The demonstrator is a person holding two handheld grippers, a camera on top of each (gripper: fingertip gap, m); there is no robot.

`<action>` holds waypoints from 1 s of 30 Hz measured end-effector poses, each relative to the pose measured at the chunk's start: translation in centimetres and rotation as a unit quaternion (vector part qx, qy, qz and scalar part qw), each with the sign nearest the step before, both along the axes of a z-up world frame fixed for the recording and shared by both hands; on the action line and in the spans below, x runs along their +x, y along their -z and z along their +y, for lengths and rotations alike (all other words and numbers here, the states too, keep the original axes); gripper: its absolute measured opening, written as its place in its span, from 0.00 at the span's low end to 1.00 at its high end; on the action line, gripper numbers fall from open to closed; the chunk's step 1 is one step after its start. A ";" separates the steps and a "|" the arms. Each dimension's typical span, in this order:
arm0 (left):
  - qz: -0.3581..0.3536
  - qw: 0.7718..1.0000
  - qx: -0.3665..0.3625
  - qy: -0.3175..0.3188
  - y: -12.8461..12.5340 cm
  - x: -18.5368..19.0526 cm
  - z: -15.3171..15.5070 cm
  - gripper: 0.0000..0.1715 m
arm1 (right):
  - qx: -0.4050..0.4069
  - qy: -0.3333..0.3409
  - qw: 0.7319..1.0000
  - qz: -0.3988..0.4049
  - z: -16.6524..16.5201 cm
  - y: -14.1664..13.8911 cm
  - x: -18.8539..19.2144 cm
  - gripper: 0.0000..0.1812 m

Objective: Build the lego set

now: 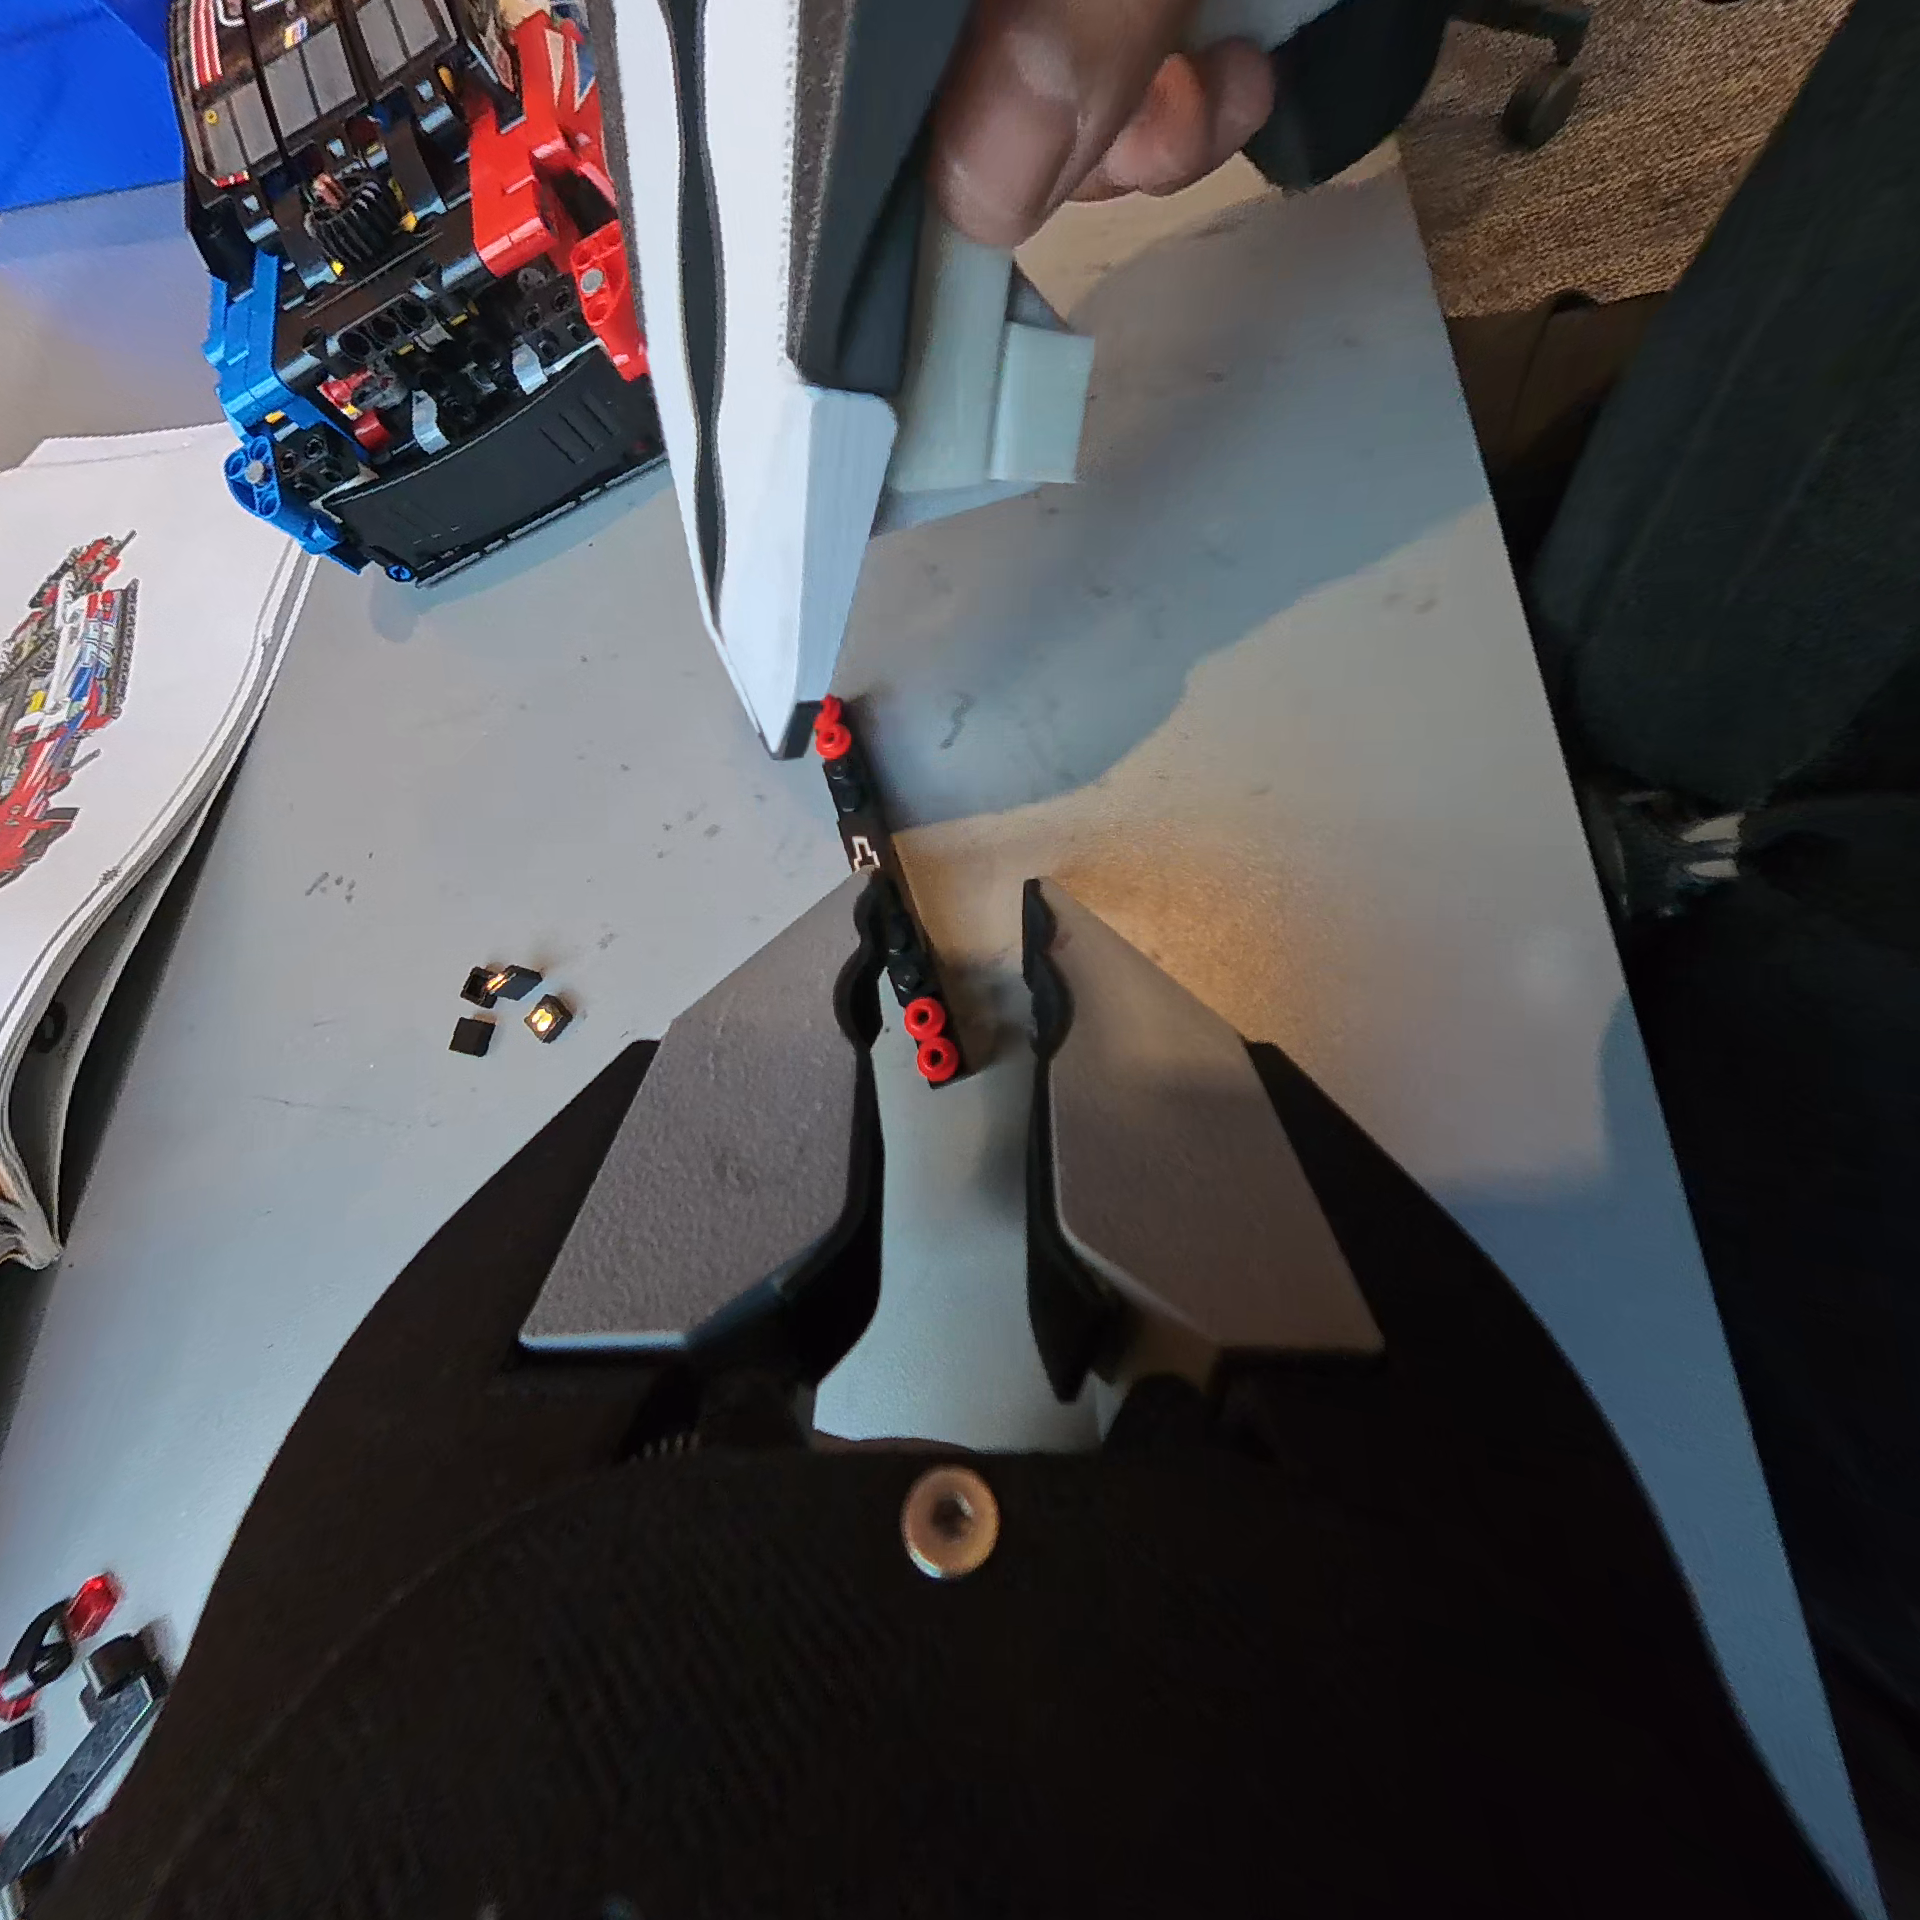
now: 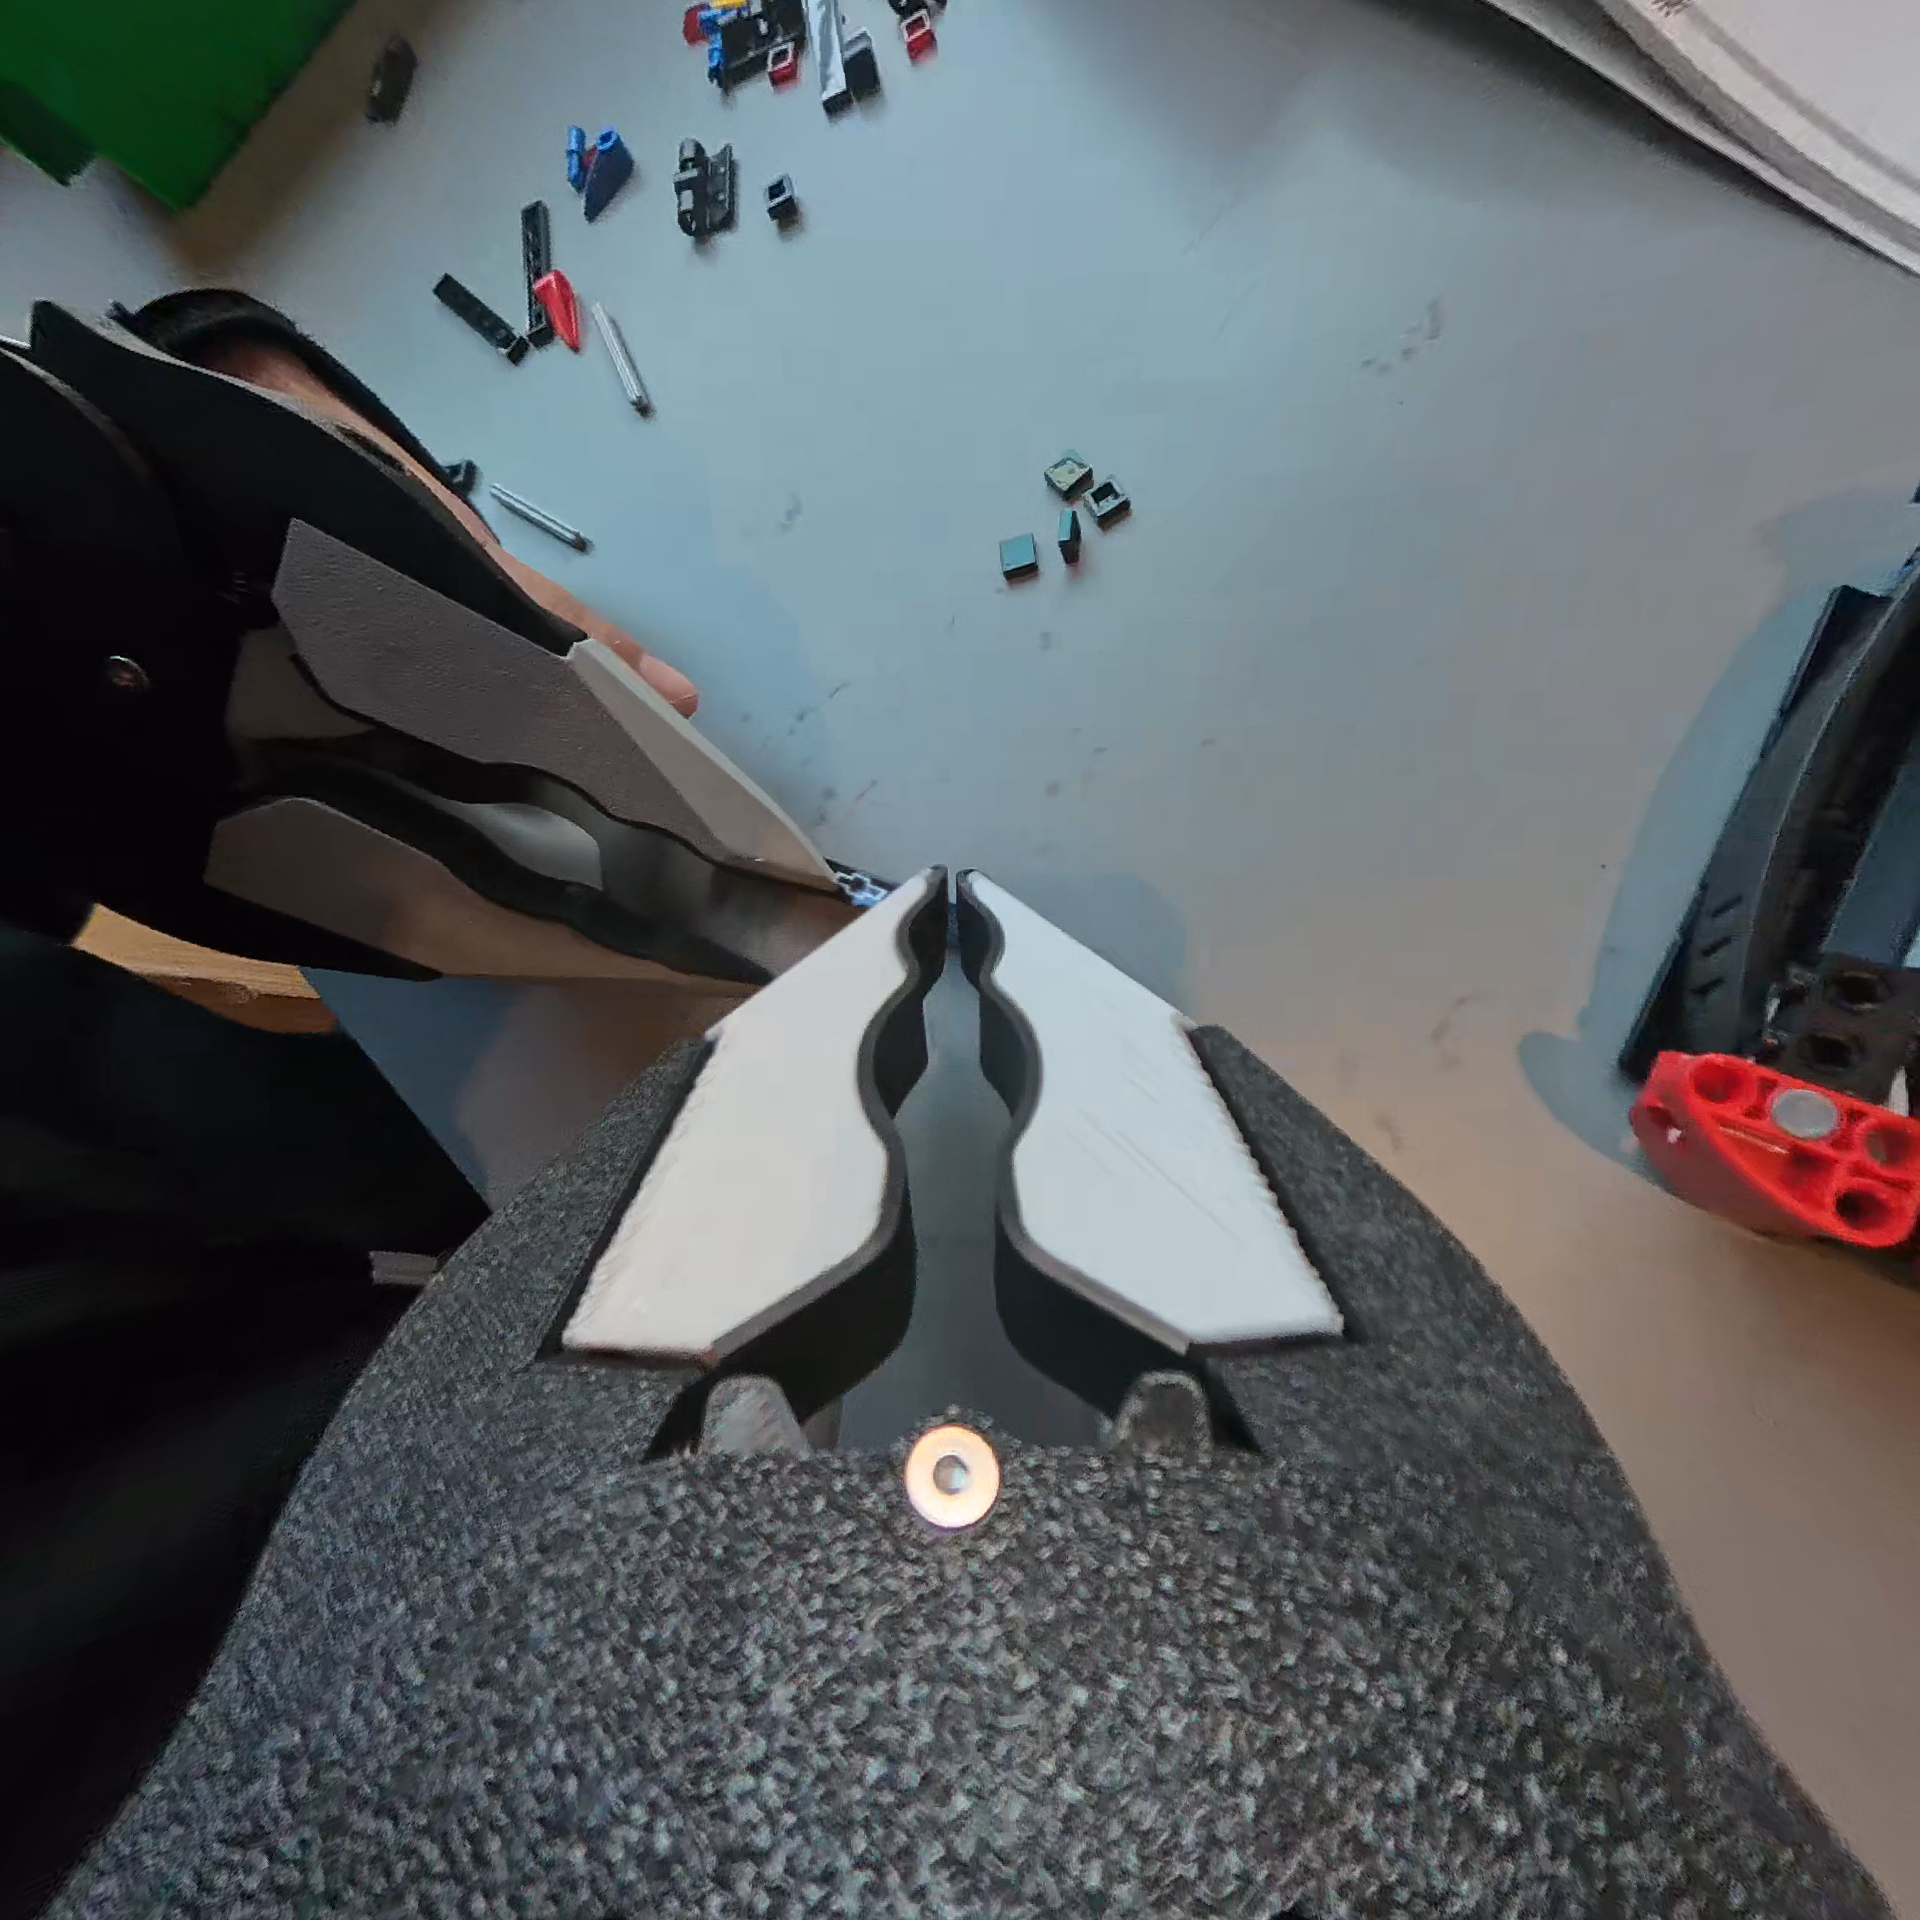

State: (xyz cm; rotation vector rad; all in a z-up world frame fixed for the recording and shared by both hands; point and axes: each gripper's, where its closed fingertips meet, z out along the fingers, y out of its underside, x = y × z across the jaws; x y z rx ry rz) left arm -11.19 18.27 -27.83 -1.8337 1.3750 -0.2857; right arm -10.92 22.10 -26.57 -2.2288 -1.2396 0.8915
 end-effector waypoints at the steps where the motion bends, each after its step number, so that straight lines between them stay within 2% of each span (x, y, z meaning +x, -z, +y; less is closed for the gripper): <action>1: 0.000 1.000 0.000 0.000 0.0 0.0 0.0 0.13 | -0.006 -0.005 1.000 0.003 -0.1 0.0 -0.1 0.00; 5: 0.000 1.000 0.000 0.000 0.0 0.0 0.0 0.13 | 0.001 -0.027 1.000 0.012 -0.5 -0.2 -1.0 0.01; 11: 0.000 1.000 0.000 -0.001 0.0 0.0 0.0 0.12 | 0.018 -0.050 0.999 -0.008 -0.9 1.2 -1.2 0.04; 15: 0.000 1.000 0.000 -0.002 0.0 0.0 0.1 0.13 | 0.050 -0.051 0.997 -0.026 -0.3 1.2 -0.7 0.11; 19: 0.000 1.000 0.000 -0.003 0.0 0.0 0.1 0.13 | 0.091 -0.050 0.993 -0.050 0.3 1.3 -0.2 0.07; 27: 0.002 1.000 0.003 -0.005 0.0 0.0 0.2 0.13 | 0.057 -0.051 0.997 -0.020 -0.5 1.2 -0.4 0.12; 30: 0.004 1.000 0.006 -0.008 0.0 -0.1 0.2 0.13 | 0.069 -0.044 0.996 -0.023 -0.1 1.1 -0.1 0.10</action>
